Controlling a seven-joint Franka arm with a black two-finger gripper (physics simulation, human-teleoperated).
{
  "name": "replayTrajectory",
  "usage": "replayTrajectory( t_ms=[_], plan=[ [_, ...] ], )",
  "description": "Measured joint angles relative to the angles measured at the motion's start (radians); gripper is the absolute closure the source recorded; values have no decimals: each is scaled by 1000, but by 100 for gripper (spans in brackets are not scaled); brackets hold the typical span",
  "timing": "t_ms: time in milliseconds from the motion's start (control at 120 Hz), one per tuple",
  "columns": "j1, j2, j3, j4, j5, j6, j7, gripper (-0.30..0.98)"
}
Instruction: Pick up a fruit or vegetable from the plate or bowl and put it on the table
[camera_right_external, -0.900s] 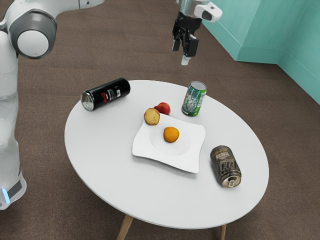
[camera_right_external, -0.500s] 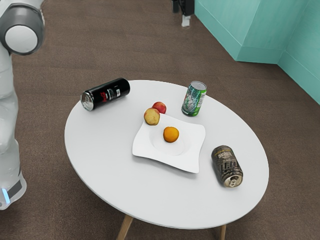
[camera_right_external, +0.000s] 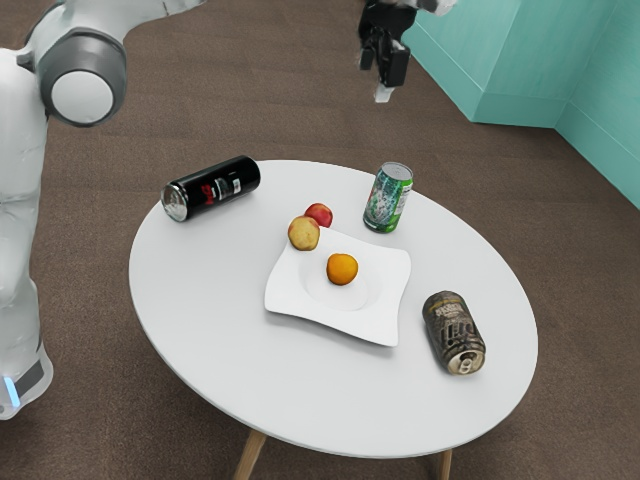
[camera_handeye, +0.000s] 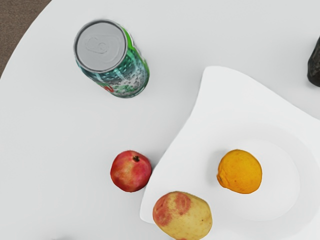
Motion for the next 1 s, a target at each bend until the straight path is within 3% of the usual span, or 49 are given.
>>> replayTrajectory(
  t_ms=[117, 275, 425, 675, 1000],
  plan=[
    [-5, 24, -2, -81, -11, 83, -1, 0],
    [-10, -50, -4, -415, -46, 250, -6, 0],
    [-10, -61, -3, -578, -61, 401, -10, 0],
    [-8, -82, -5, -706, -98, 571, -13, 0],
    [-30, -143, -38, -781, -97, 642, -13, 0]
  ],
)
